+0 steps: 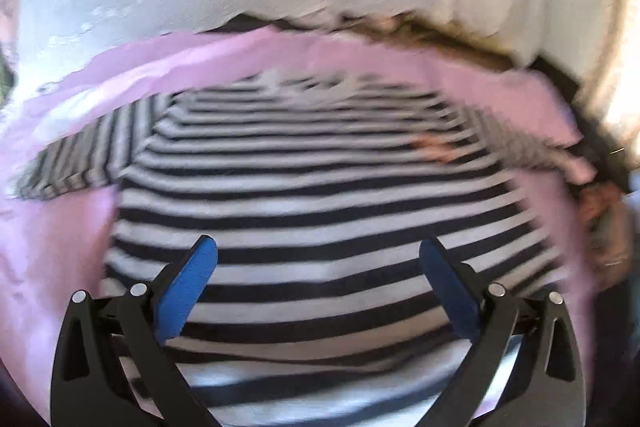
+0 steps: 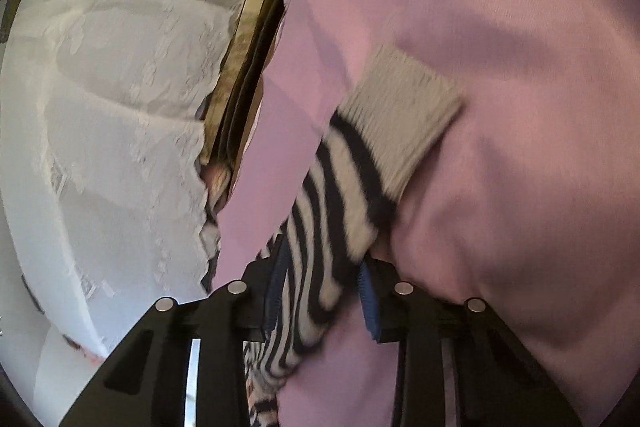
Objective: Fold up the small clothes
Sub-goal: 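Grasp the cuff of the sleeve nearest the right tool with the right tool, then fold the held sleeve across the sweater body with the right tool and release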
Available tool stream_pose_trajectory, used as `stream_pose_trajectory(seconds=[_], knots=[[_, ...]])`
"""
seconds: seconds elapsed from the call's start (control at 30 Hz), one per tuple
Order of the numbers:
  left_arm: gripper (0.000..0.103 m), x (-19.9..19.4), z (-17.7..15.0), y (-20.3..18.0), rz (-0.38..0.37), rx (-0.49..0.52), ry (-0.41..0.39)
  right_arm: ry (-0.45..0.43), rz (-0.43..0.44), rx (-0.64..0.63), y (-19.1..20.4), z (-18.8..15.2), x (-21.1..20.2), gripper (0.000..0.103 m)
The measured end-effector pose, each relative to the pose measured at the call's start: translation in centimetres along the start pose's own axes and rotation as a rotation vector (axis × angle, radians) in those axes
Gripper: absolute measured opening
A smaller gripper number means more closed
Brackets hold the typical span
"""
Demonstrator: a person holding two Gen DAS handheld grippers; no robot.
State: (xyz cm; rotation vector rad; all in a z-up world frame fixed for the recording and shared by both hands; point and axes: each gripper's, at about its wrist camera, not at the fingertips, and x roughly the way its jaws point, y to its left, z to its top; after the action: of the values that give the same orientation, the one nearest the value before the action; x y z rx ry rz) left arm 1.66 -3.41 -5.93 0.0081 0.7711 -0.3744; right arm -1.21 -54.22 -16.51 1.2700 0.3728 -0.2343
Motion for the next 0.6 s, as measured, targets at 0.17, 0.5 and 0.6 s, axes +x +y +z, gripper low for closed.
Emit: stream_pose_trajectory(seconds=[0.17,0.5,0.6], knots=[[0.099,2.8,3.9,-7.6,-0.017,0.176,0.068,-0.038,-0.067,-0.072,0.6,0.4,1.0,0.033],[0.099,17.1,4.5,-13.9,0.109,0.219,0.263,-0.037,-0.021,-0.072,0.1,0.9,0.8,0.007],[0.099,16.2,4.8,-12.4,0.044,0.168,0.259,-0.057,0.041,-0.119,2.5,0.6,-0.5,0.007]])
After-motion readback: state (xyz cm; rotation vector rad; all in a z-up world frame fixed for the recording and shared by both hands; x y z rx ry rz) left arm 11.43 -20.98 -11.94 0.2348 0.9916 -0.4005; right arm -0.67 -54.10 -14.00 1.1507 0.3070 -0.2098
